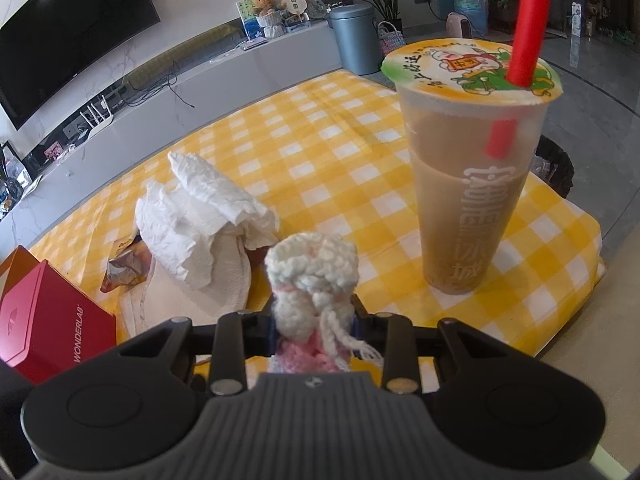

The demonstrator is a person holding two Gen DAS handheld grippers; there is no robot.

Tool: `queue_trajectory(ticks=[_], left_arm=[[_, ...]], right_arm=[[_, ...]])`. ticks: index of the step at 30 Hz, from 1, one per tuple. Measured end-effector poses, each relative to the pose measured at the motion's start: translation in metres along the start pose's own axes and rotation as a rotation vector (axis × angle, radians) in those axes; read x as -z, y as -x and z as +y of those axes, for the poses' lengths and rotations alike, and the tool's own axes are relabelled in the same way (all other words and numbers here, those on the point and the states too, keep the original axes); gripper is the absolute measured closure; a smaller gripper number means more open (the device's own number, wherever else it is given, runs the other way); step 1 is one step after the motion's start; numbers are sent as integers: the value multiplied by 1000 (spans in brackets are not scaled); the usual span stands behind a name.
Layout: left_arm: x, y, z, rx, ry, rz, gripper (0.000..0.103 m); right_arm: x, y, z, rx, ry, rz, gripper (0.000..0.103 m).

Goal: Organize soft objects
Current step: 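Reach the left tool toward the white cloth while the right tool holds the pouch, then grasp the white cloth with the left tool and lift it off the beige pad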

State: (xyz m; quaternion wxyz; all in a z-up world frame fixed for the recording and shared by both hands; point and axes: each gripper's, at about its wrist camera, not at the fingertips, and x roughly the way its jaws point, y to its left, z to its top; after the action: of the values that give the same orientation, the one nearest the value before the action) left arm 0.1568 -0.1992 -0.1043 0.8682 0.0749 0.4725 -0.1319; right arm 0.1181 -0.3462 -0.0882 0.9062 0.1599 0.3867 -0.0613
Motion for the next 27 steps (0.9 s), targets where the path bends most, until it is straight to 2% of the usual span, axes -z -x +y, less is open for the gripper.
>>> queue_trajectory(ticks=[2,8,10,12,13,15,17,19,21,23,26,27], left_arm=[[8,12,7,36,8,9,103],[33,48,35,53,66,-33,103],[29,51,36,58,48,-79,95],[24,53,34,52,31,-155,72],[21,53,30,58,18,-191,65],[16,47,22,84,-13,-239,42],[11,35,12,85,-42,-261,35],[6,23,2,60,-83,-283,33],[2,9,-4,-9,-110,-315,33],[-3,-6,-9,-86,-110,-306,33],[-9,-20,-7,-74,-94,-275,31],[-9,-20,-7,-70,-89,-268,27]], right_arm=[[0,-1,1,2,3,2,71],[0,-1,1,17,-6,3,71],[1,-3,3,24,2,10,71],[2,-4,7,29,18,18,71],[3,-4,8,29,27,19,71],[4,-4,10,23,43,21,71],[3,-4,7,17,34,19,71],[3,-5,3,34,18,22,71],[3,-8,2,61,19,29,71],[3,-13,2,67,23,43,71],[6,-24,3,58,37,84,71],[6,-27,4,60,46,95,71]])
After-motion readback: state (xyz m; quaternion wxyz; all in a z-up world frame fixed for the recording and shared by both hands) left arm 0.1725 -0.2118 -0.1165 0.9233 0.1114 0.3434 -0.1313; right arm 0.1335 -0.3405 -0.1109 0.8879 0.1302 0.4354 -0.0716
